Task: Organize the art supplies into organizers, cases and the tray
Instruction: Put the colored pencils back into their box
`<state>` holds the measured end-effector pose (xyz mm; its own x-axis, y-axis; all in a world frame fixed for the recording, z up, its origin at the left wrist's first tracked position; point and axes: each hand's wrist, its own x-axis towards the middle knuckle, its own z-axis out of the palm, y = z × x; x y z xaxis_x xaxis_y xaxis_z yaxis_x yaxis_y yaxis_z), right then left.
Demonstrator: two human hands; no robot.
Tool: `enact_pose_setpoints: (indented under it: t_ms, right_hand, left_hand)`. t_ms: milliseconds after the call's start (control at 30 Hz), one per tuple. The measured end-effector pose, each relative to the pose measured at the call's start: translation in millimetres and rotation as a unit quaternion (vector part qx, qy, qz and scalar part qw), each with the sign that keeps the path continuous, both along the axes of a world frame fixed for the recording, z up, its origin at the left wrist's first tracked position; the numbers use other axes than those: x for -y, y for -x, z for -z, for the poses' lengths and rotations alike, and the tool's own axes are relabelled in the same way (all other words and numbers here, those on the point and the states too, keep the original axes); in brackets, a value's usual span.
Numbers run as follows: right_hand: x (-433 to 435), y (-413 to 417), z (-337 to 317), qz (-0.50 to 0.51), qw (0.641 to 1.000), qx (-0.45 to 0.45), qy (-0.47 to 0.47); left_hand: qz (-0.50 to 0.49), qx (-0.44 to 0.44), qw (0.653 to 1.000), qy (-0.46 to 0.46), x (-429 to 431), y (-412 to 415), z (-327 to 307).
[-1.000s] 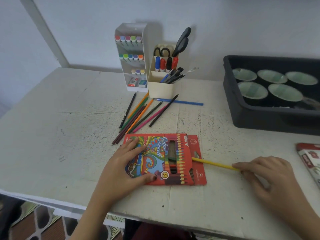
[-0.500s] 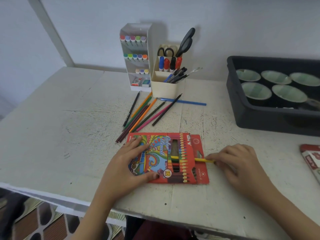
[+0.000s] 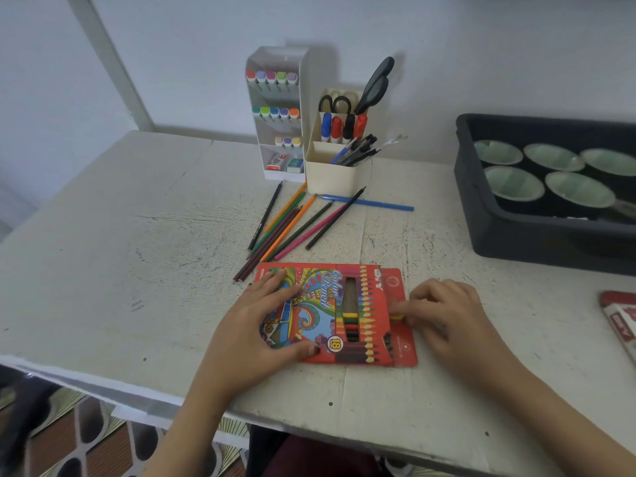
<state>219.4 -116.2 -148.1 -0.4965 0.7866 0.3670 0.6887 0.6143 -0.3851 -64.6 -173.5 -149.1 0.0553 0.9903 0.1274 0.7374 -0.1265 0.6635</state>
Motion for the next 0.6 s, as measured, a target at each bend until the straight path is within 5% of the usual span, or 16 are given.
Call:
enact_pose_setpoints:
  t_ms: [267,367,467,600]
  right_hand:
    - [18.1,15.1,-4.8,0.161,0.987,-0.009,0.013]
    - [39.3,17.0,-6.2,0.227,0.969,0.071,0.062]
    - [56.4,22.5,-11.4,0.205,0.947,0.18,0.168]
    - [63.8,26.5,-11.6,0.188,0.931,0.202,0.239]
  left_hand:
    - [0.002,-0.002,1.0,-0.001,1.3,0.0,-0.9]
    - [0.002,-0.006,1.0,0.002,1.3,-0.8,-1.2]
    - [-0.001,-0.009,1.0,0.004,1.2,-0.6,-0.6]
    - [0.0,-0.008,1.0,0.004,1.1,-0.9,0.0]
